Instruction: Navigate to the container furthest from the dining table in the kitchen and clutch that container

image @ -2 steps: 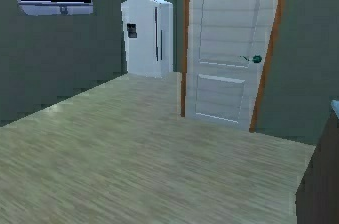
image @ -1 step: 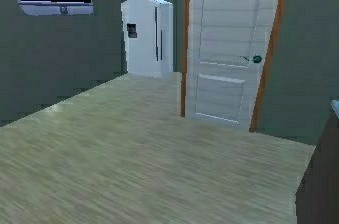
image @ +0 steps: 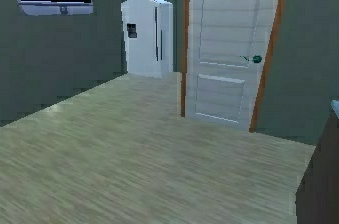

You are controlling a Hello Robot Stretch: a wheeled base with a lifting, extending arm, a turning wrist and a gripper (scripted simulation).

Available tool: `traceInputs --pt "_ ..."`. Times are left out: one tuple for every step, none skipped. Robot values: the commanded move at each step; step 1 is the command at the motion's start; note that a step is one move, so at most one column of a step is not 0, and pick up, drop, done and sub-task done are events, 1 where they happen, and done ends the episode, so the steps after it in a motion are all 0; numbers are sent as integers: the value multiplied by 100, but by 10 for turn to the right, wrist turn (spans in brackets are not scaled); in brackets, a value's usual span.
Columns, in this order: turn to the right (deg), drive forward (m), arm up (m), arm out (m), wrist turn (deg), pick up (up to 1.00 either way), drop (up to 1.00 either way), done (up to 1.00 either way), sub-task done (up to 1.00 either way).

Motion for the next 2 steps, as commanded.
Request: traceInputs --pt "0 0 0 0 0 100 0 0 0" --pt "0 0 0 0 0 0 0 100 0"
